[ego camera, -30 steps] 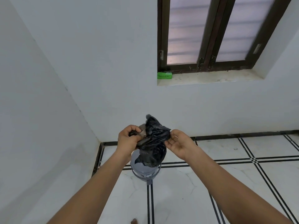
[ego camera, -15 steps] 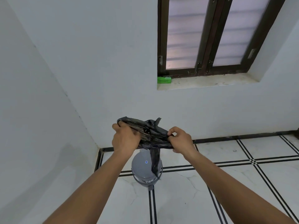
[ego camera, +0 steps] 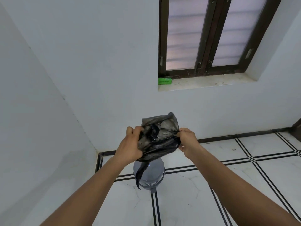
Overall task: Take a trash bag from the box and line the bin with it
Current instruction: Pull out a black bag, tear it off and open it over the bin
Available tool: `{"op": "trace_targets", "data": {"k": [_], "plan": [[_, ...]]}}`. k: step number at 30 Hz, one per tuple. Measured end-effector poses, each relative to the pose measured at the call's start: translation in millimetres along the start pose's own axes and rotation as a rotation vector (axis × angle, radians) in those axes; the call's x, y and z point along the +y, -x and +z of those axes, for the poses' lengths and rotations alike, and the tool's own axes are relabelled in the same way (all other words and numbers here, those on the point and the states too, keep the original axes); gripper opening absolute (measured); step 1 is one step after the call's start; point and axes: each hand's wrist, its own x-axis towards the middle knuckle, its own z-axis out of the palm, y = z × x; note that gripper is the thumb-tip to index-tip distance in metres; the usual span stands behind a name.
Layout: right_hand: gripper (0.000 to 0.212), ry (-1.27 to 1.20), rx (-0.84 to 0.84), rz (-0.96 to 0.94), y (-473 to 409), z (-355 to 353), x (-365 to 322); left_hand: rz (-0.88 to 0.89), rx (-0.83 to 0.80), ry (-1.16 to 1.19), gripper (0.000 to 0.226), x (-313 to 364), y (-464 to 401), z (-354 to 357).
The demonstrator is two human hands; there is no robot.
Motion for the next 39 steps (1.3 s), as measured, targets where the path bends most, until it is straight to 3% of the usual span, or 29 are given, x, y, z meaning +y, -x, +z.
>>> {"op": "trace_targets", "data": {"k": [3,5,6,9,11,13,17,19,21,25,28,33,36,39], "plan": [[0.02,0.069,-0.047,0.029,3,5,0,-0.03,-0.128,0.475,0.064,3,1,-4],[0.029,0.06,-0.14,0.033,7,9,0,-0.243,-0.117,0.822,0.064,7,-5,-5],[0.034,0.059,-0.214,0.025,8,12,1,-0.34,-0.089,0.885,0.071,8,-8,-4],[0.05,0.058,-0.439,-0.04,11,16,5,-0.374,0.051,0.57,0.054,8,-14,-2],[0.051,0.112,-0.505,-0.114,10,12,6,-0.277,0.131,0.366,0.039,3,-13,-4],[0.046,0.248,-0.546,-0.179,10,3,3,-0.165,0.161,0.222,0.042,-8,-12,-7],[0.045,0.85,-0.347,-0.274,12,-4,-6,-0.071,0.181,-0.105,0.05,-27,-11,-18],[0.037,1.235,-0.112,-0.38,9,-1,0,-0.061,0.232,-0.209,0.047,-31,-10,-20],[0.024,1.433,0.111,-0.483,9,-1,7,-0.077,0.27,-0.288,0.049,-35,-10,-21],[0.032,1.44,0.276,-0.446,11,-2,12,-0.016,0.277,-0.457,0.076,-48,-6,-19],[0.042,1.338,0.281,-0.443,9,-1,14,0.012,0.201,-0.48,0.084,-55,-4,-16],[0.062,1.095,0.11,-0.427,13,18,9,-0.143,0.126,-0.149,0.098,-35,-14,-20],[0.053,0.998,0.21,-0.753,26,30,10,-0.032,0.379,-0.103,0.085,-14,-11,-26],[0.05,1.145,0.312,-1.126,25,28,21,0.161,0.65,-0.058,0.071,-12,-3,-24]]}}
